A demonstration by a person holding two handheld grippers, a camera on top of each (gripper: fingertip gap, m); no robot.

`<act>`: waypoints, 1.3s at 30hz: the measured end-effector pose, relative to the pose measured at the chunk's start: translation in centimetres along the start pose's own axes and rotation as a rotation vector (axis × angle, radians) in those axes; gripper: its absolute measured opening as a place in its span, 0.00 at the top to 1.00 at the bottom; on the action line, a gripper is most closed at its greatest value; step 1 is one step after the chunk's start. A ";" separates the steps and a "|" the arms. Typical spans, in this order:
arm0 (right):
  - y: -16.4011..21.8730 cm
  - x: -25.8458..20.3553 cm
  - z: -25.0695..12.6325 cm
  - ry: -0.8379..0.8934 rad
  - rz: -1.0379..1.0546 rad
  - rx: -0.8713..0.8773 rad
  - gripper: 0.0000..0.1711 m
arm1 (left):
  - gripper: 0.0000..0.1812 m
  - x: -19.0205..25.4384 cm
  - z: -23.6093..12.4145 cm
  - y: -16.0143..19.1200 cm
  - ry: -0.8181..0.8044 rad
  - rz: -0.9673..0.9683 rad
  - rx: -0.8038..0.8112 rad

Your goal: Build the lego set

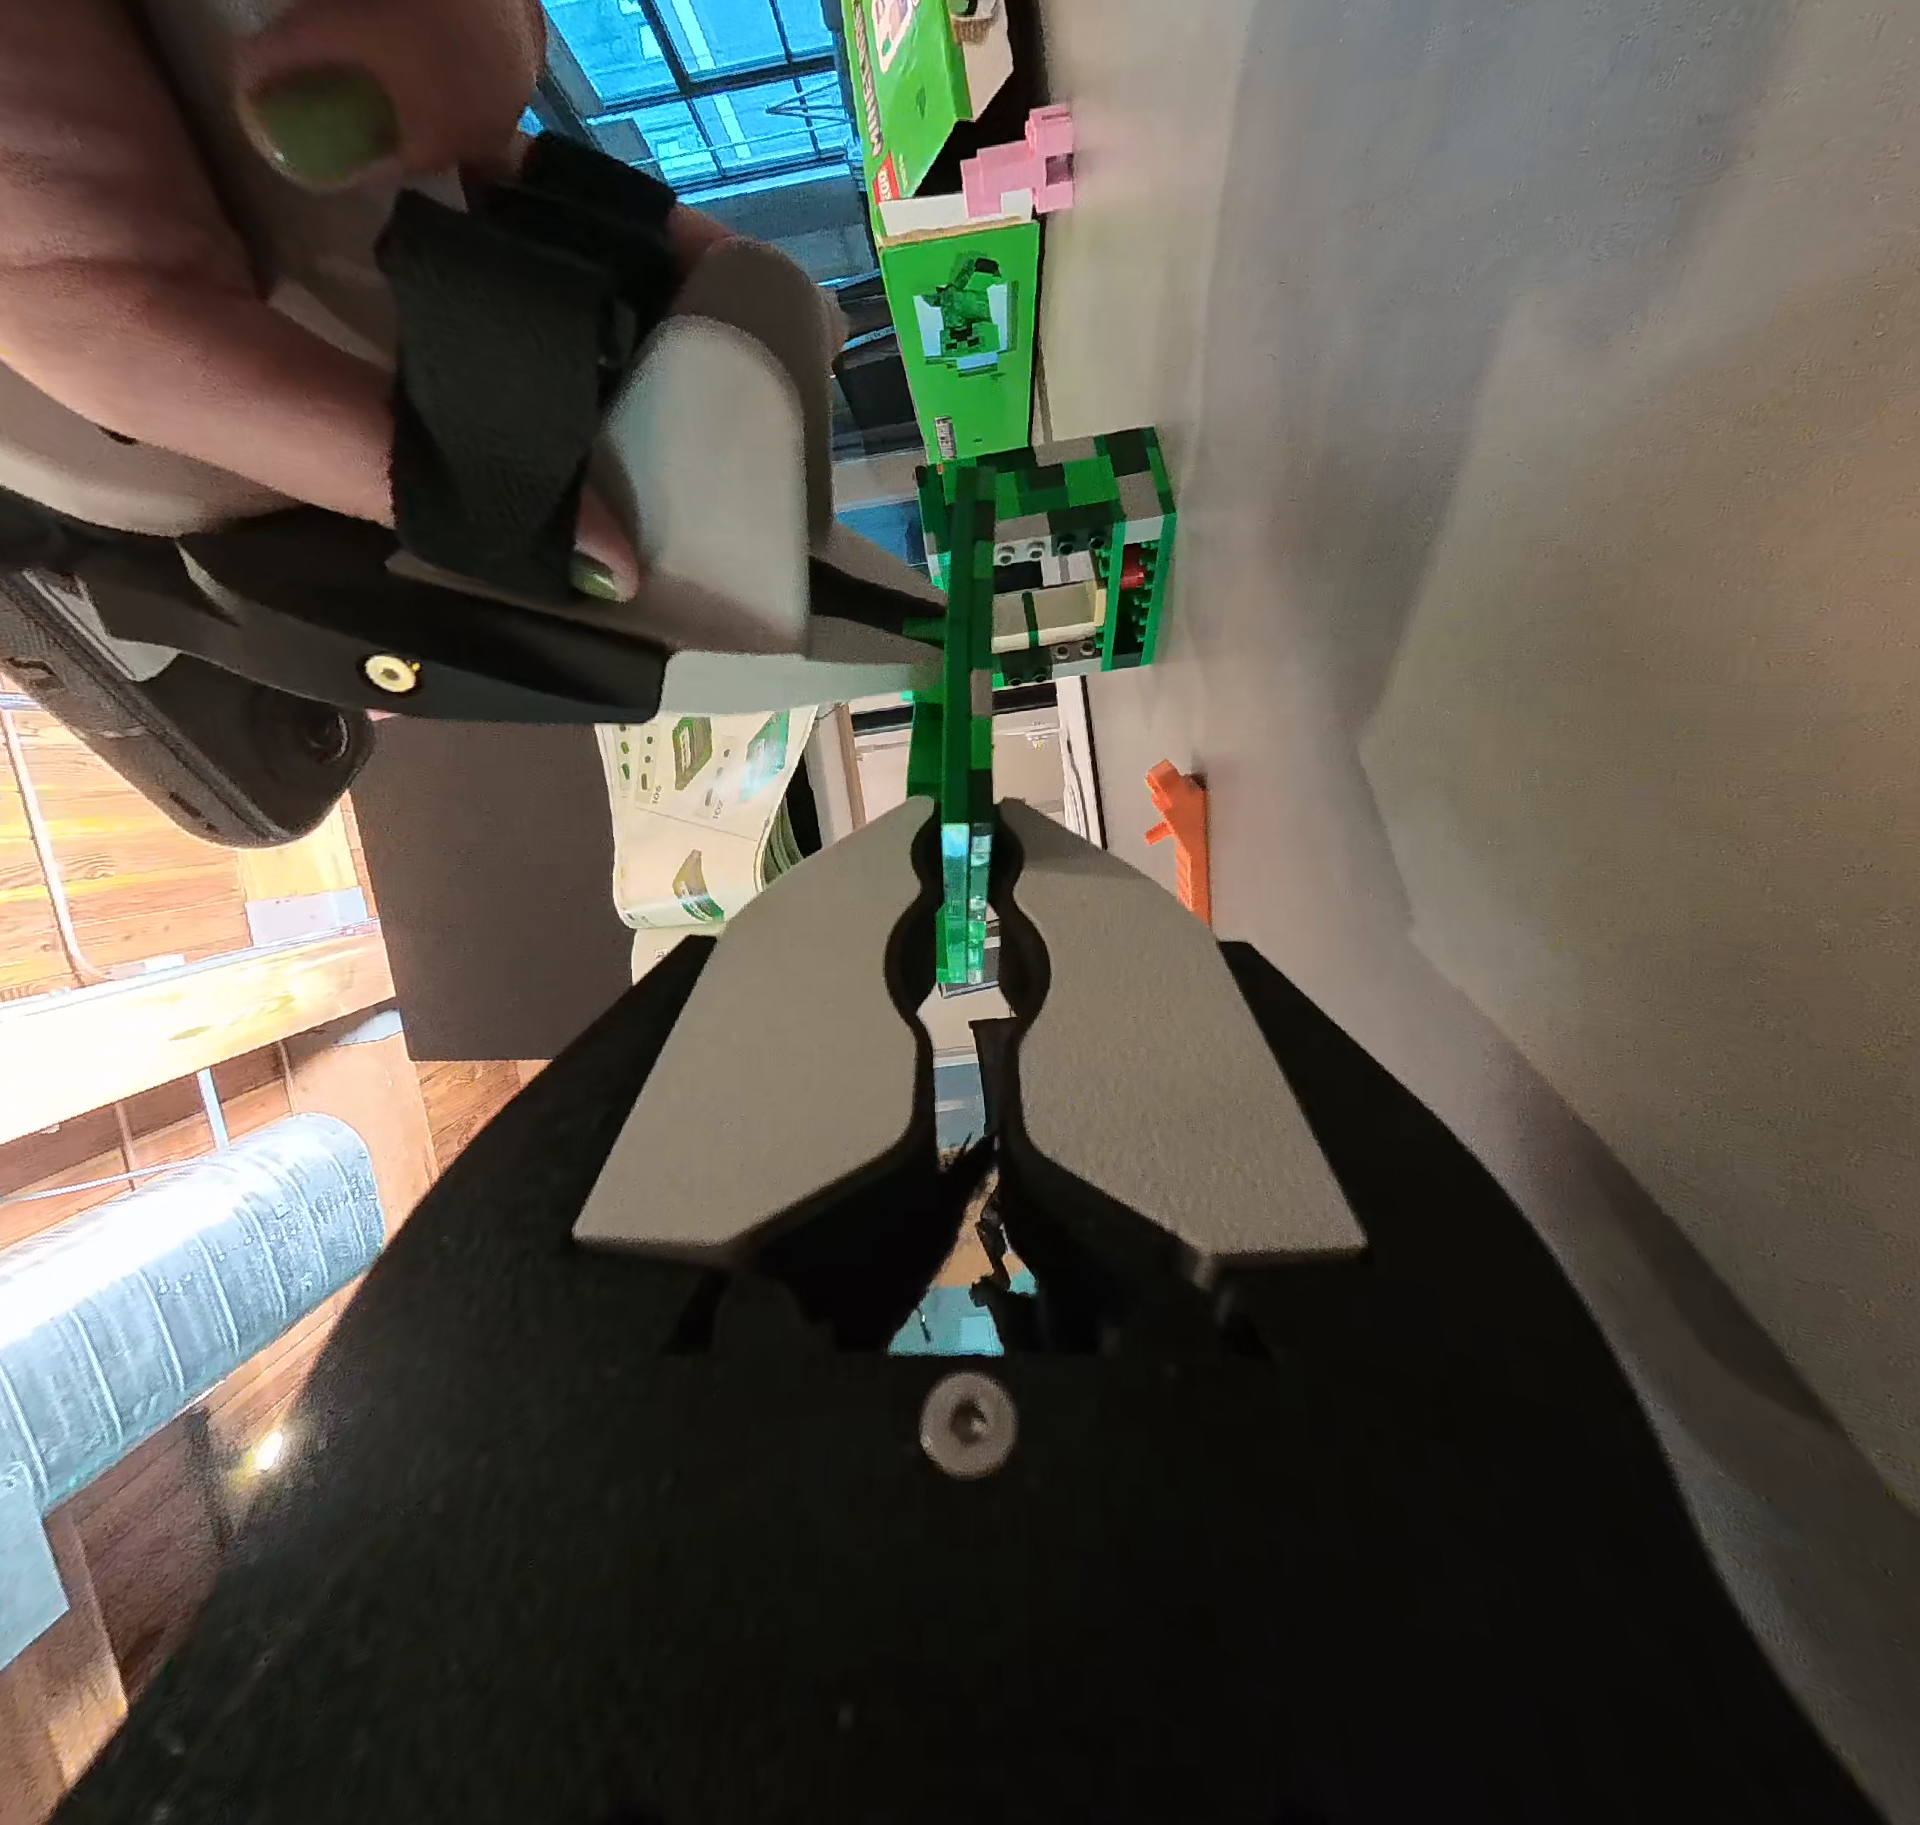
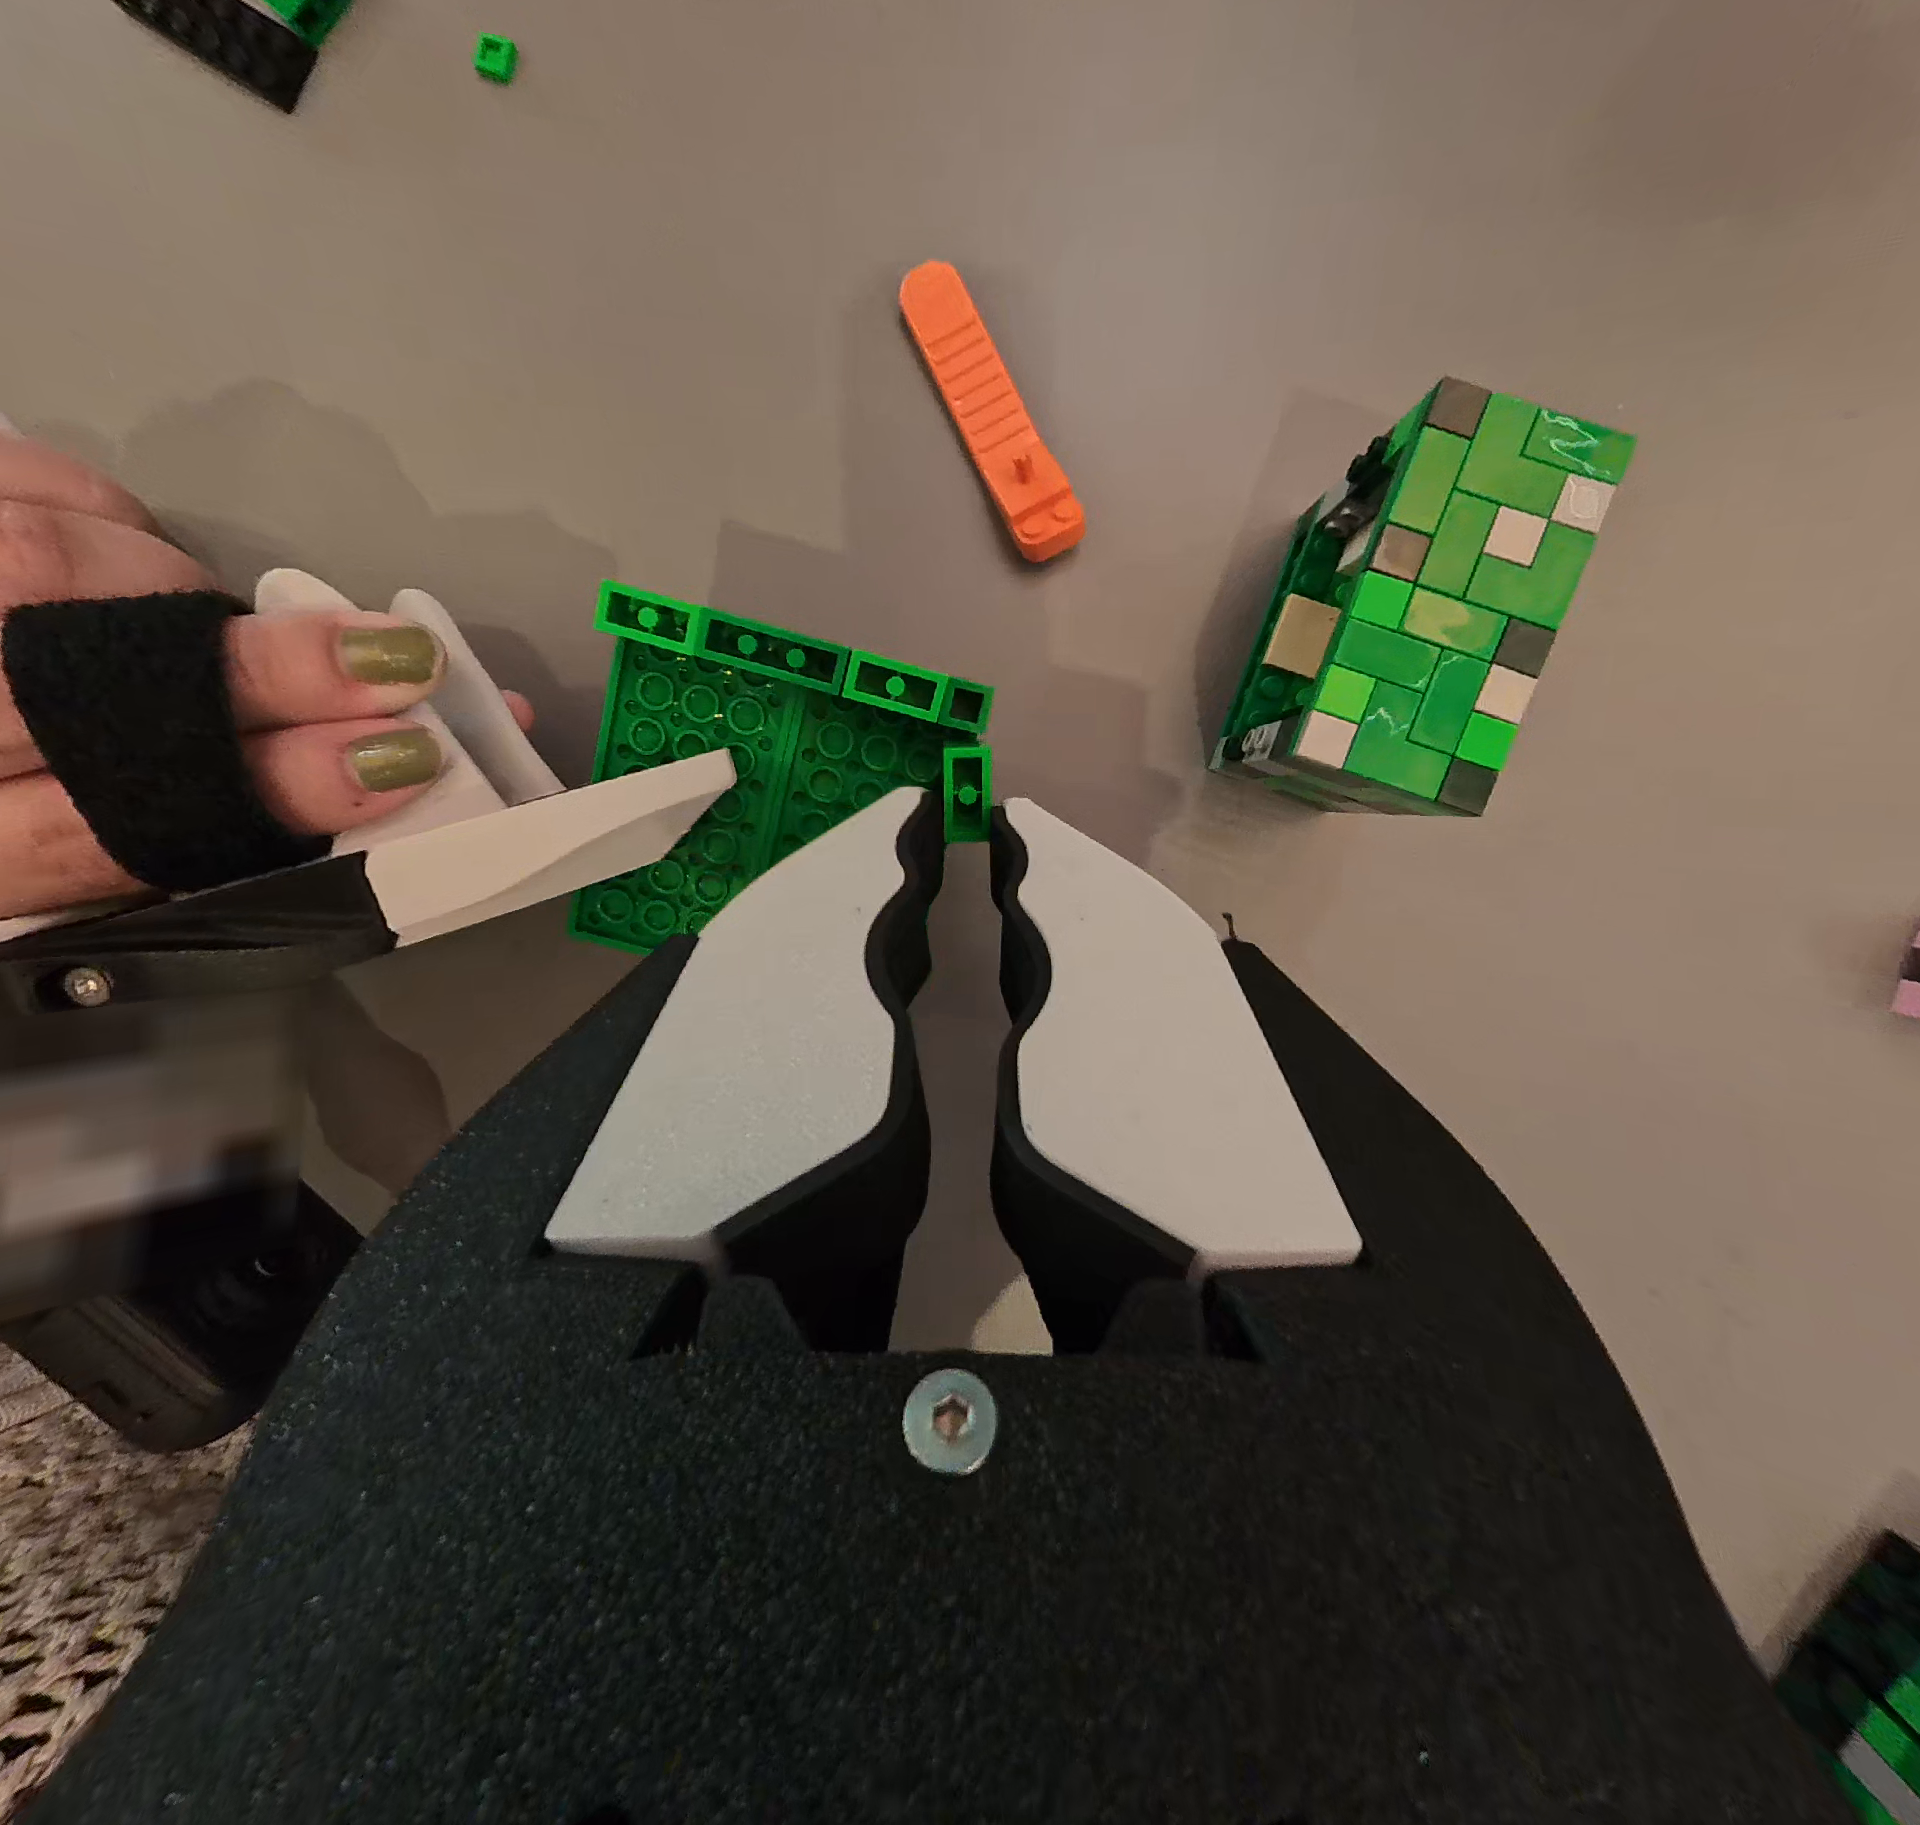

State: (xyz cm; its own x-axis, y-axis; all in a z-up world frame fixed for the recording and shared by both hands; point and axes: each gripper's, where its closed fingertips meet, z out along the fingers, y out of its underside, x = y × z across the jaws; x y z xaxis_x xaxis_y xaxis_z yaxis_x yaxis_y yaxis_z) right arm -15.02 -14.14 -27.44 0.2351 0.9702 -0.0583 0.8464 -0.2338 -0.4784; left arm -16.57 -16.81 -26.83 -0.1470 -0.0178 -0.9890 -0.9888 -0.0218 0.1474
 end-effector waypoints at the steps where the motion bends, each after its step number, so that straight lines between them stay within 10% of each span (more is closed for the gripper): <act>1: 0.0 0.0 0.0 -0.001 0.003 -0.001 0.95 | 0.97 0.0 0.0 0.0 -0.001 0.000 0.000; 29: -0.1 -0.8 -1.2 -0.020 -0.032 0.034 0.91 | 0.97 -0.4 -0.5 -0.2 -0.014 -0.028 0.022; 39: -1.3 -1.3 -5.7 -0.137 -0.164 0.333 0.89 | 0.97 -2.0 -1.2 0.4 -0.055 -0.180 0.132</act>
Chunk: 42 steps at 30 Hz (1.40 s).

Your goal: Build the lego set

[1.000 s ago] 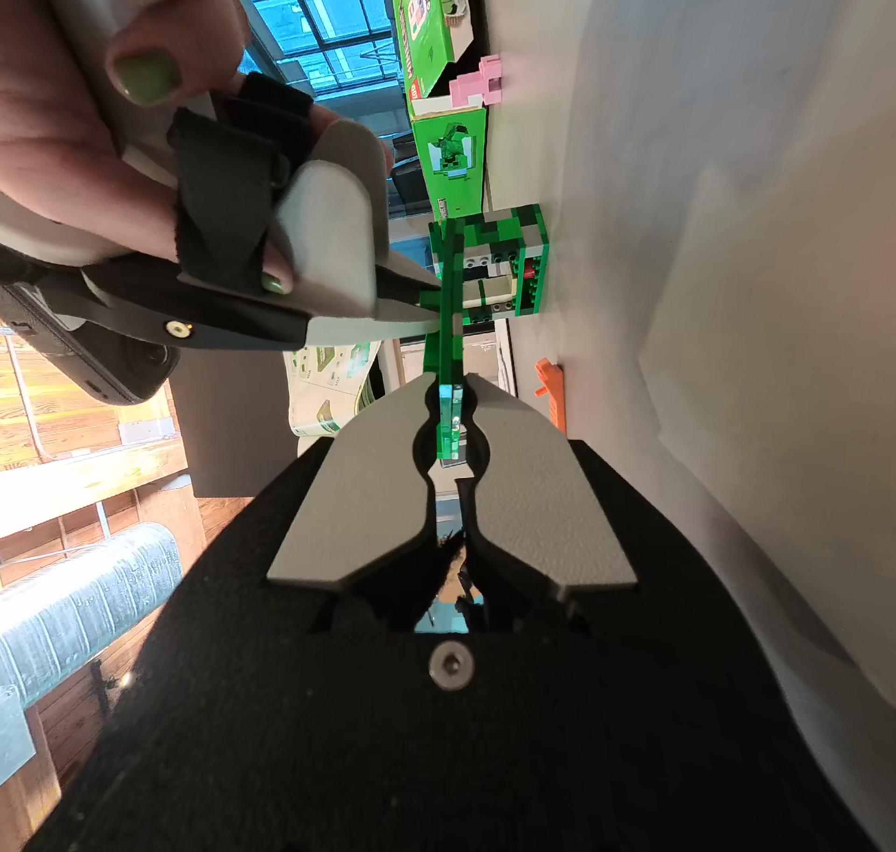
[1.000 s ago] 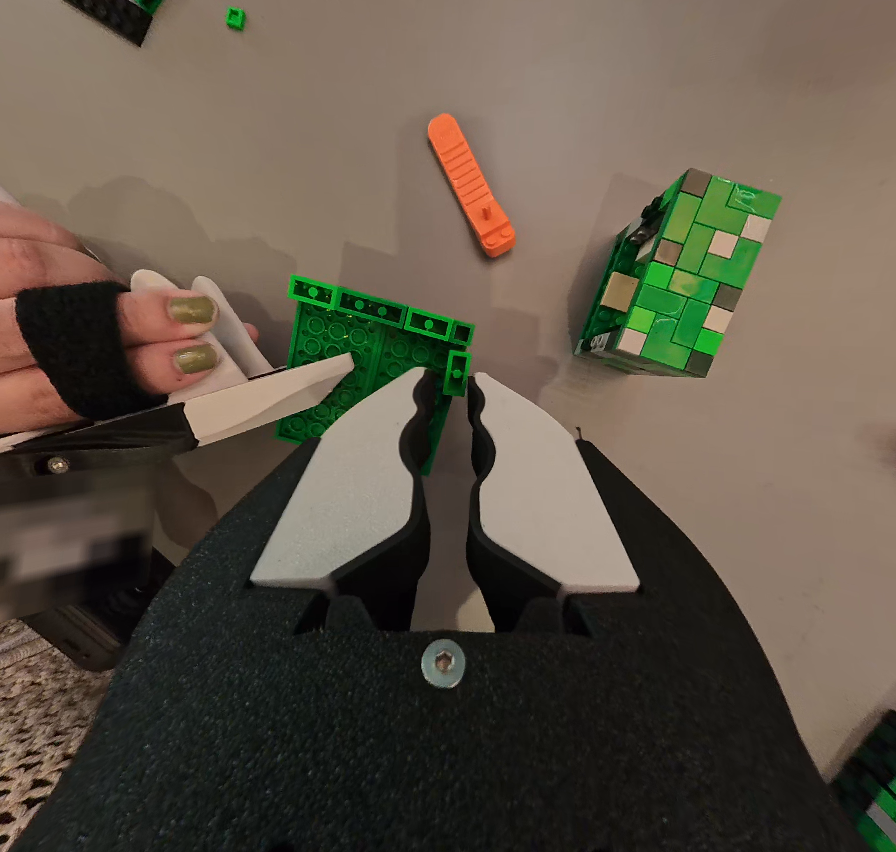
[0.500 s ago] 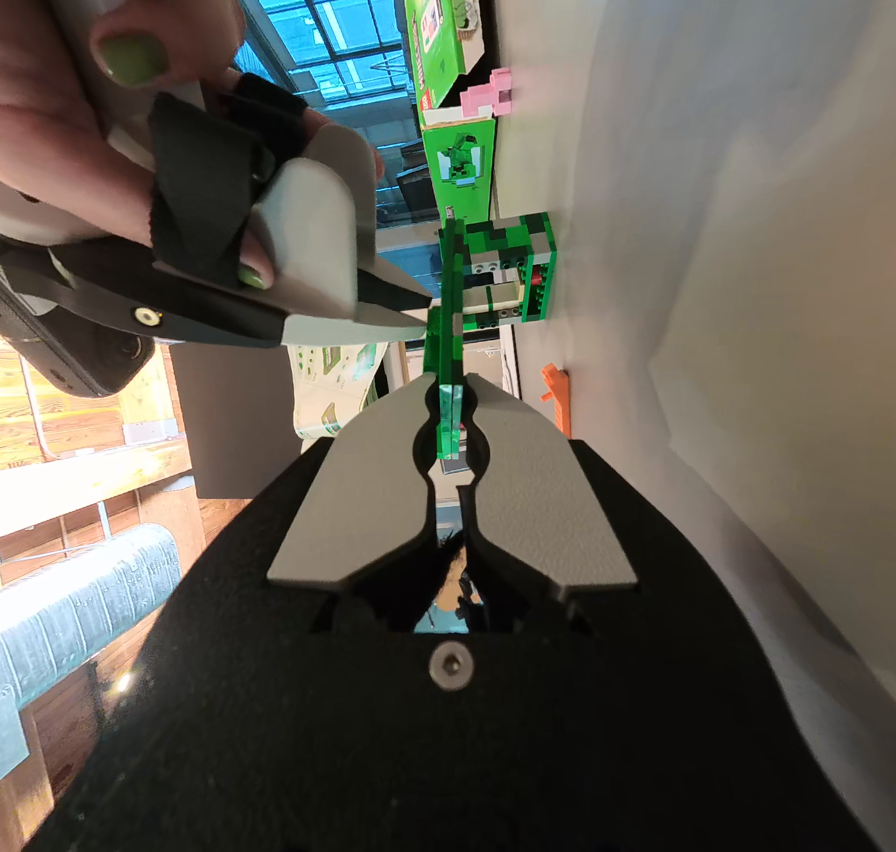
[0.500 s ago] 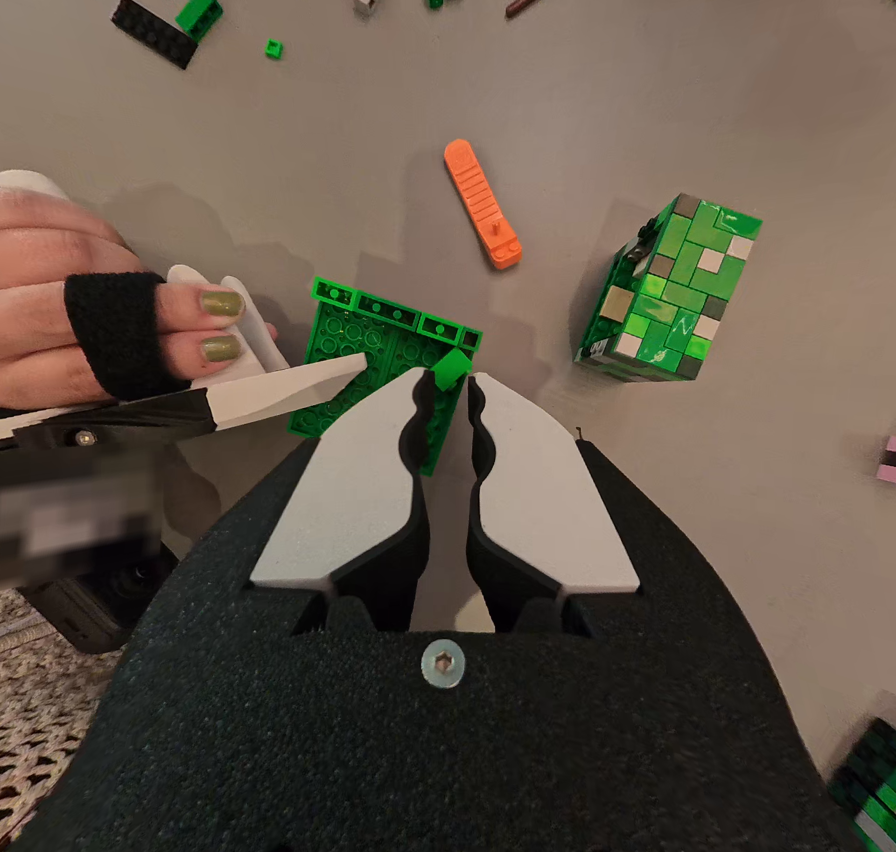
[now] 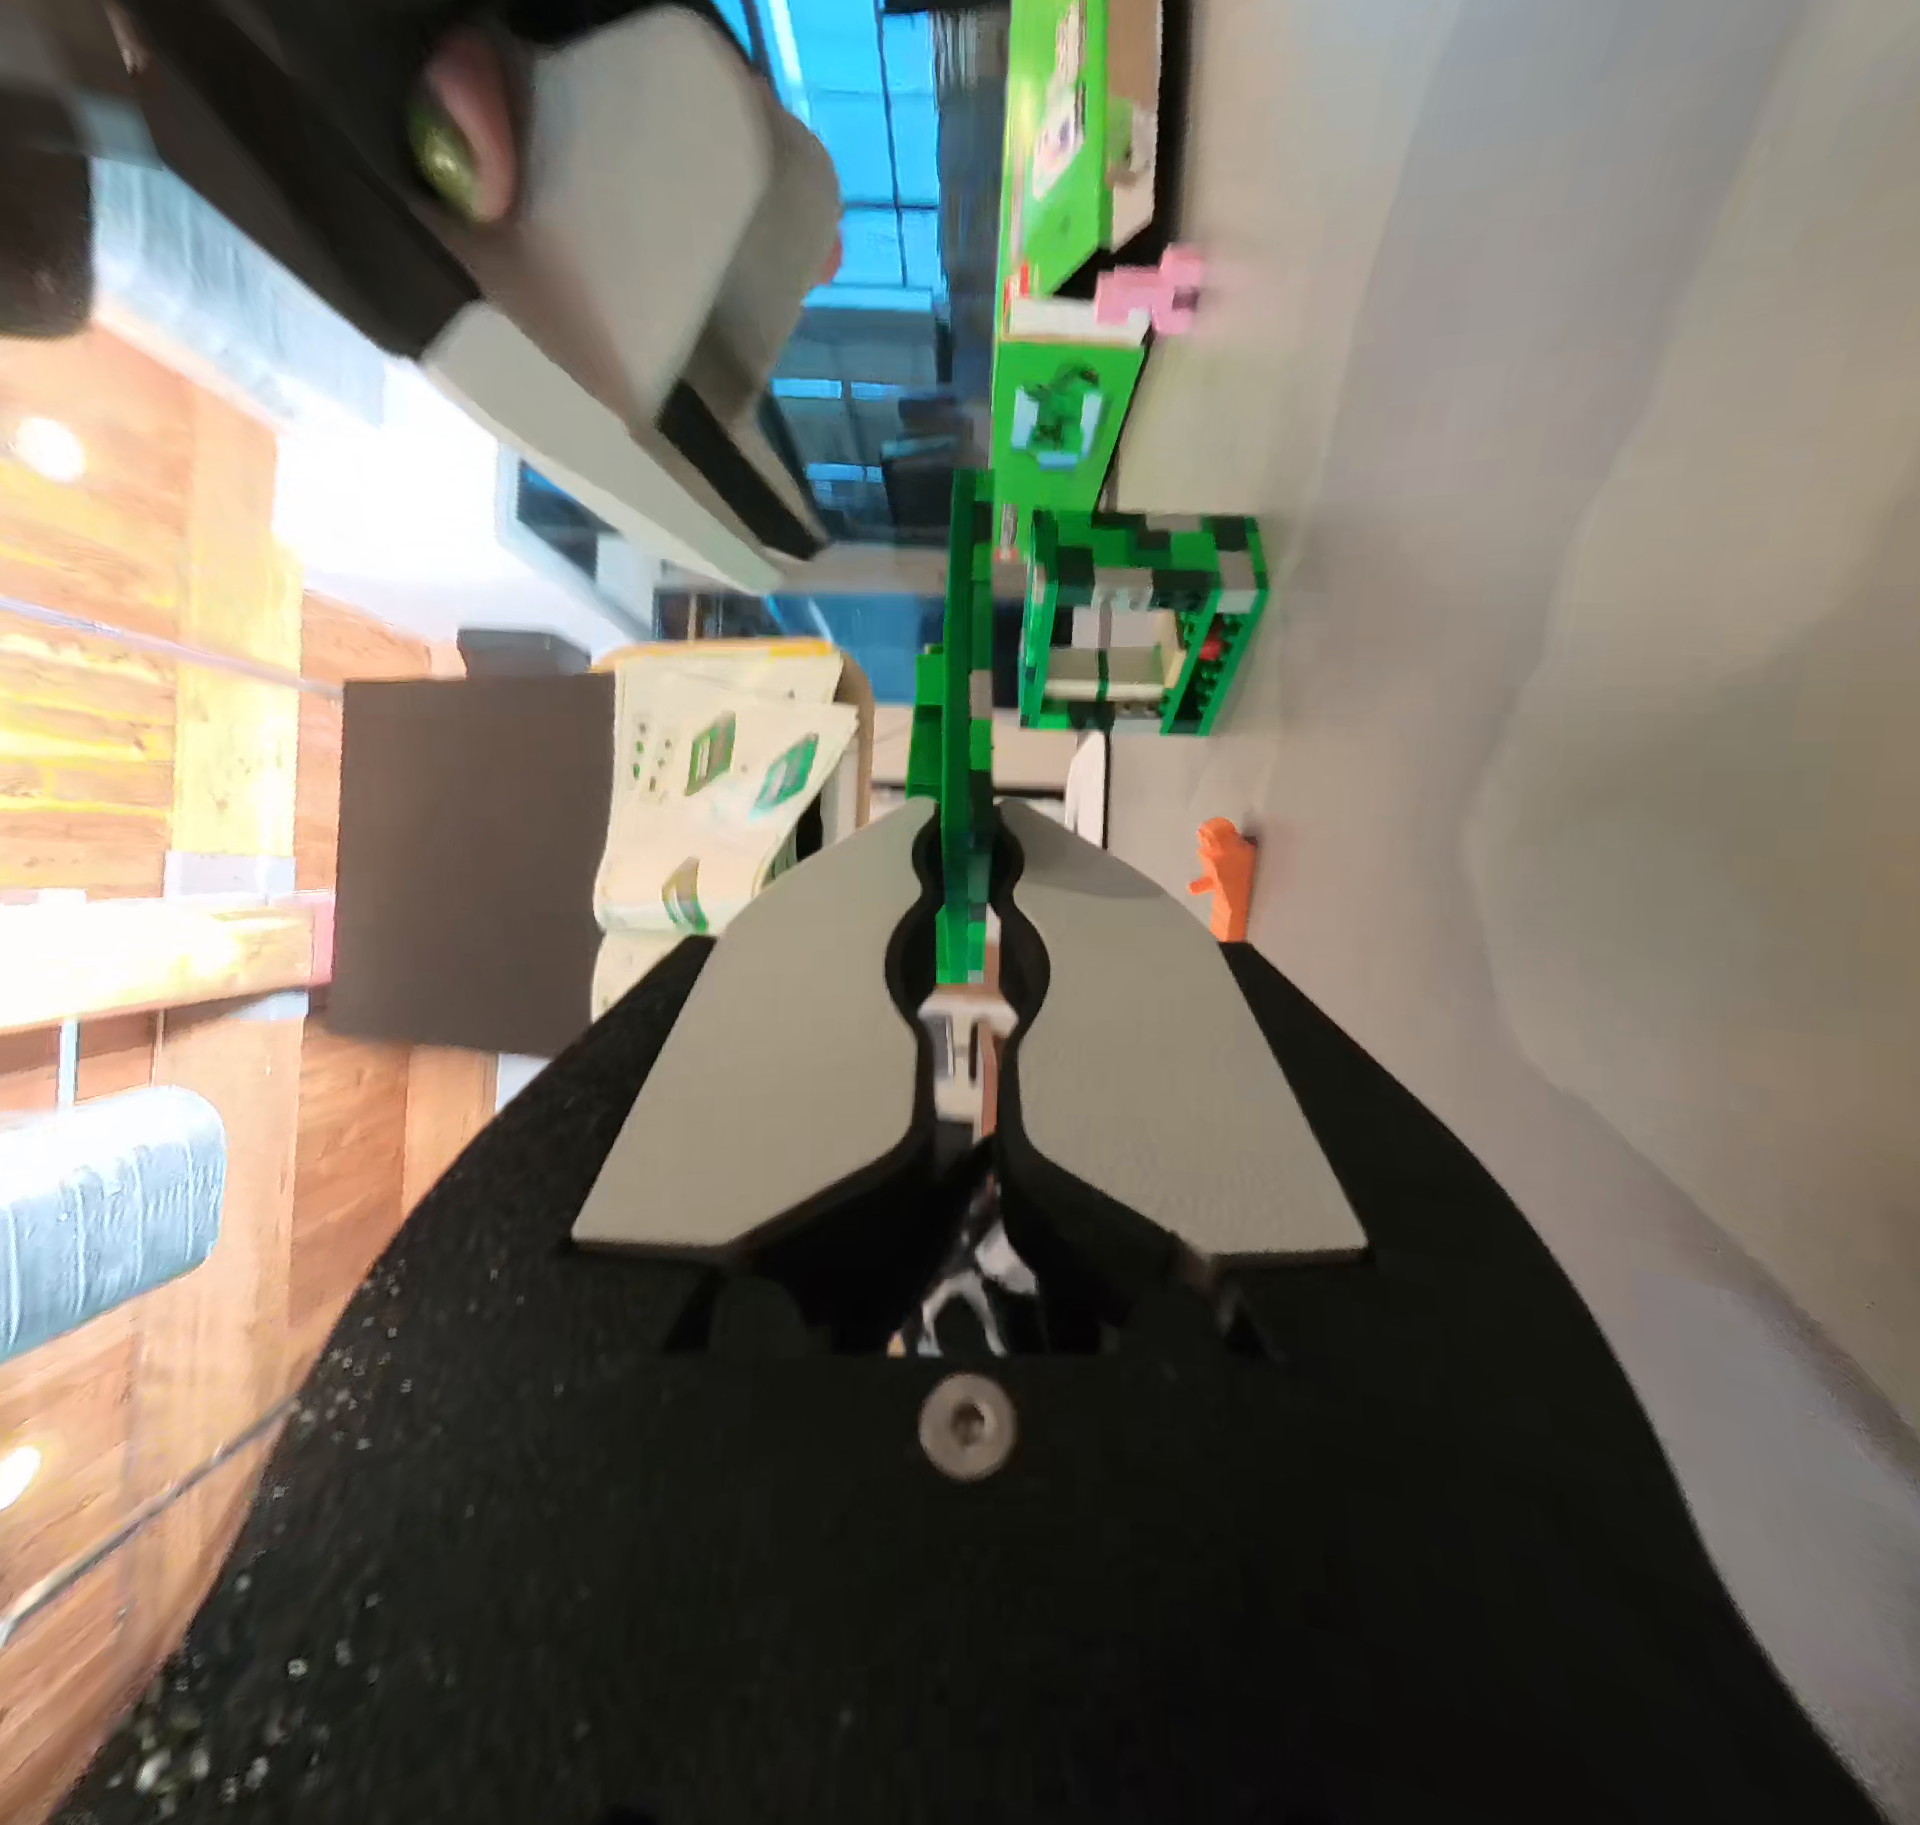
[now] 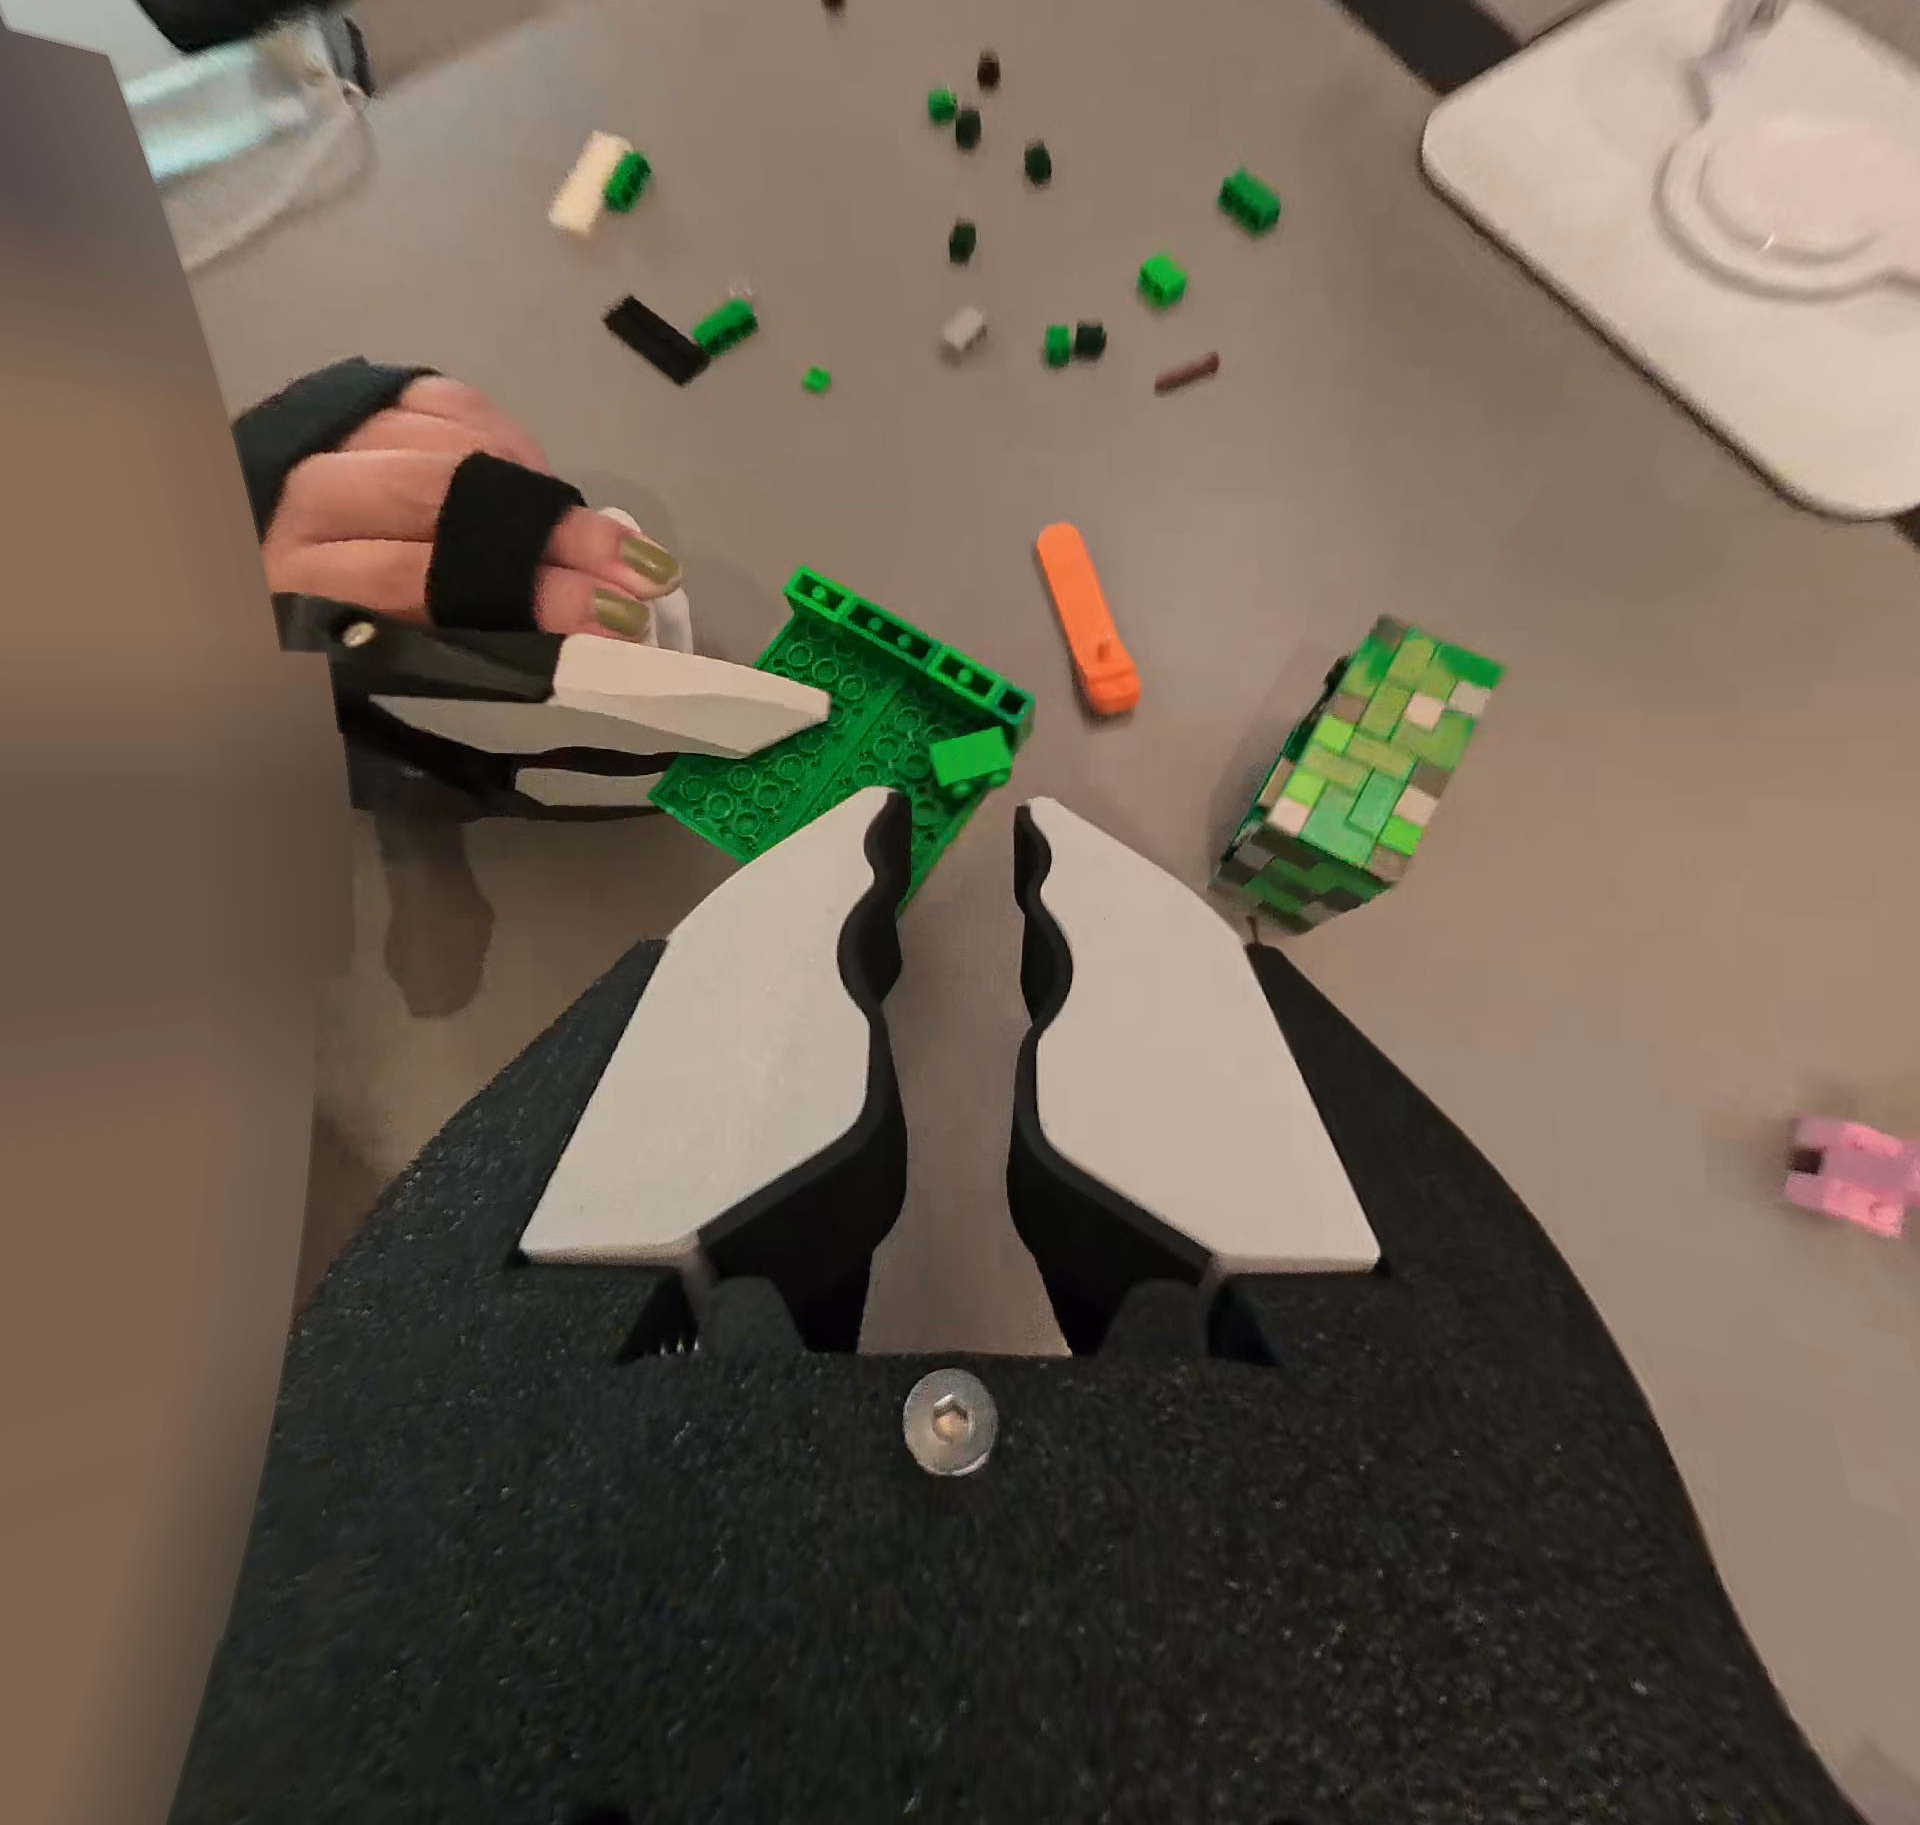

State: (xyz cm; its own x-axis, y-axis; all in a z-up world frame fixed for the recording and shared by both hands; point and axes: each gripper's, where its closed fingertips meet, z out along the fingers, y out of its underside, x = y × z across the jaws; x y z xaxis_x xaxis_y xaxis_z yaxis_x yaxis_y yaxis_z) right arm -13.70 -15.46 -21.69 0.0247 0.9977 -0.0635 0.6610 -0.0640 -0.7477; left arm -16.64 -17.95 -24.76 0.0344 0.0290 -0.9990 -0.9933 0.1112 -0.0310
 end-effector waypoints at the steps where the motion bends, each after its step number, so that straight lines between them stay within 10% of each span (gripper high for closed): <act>1: -0.3 -0.1 -0.5 -0.019 -0.048 0.037 0.90 | 0.97 0.0 -0.1 -0.2 -0.002 0.010 0.026; 19: 2.4 -0.5 2.0 0.001 -0.170 -0.132 0.82 | 0.97 -0.1 -0.5 -1.3 -0.018 0.047 0.066; 32: 2.5 -2.1 0.3 -0.506 0.292 -0.041 0.90 | 0.97 -0.3 -0.9 -2.1 -0.035 0.056 0.113; 42: 0.3 -2.1 0.9 -0.097 -0.025 0.304 0.95 | 0.97 -0.1 -0.3 -1.1 0.016 -0.025 0.020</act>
State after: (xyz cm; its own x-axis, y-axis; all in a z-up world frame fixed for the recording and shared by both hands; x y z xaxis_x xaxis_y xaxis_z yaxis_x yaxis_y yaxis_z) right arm -14.24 -17.58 -22.35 -0.0702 0.9931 -0.0940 0.4060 -0.0576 -0.9120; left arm -15.57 -18.33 -24.67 0.0572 0.0099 -0.9983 -0.9897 0.1317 -0.0554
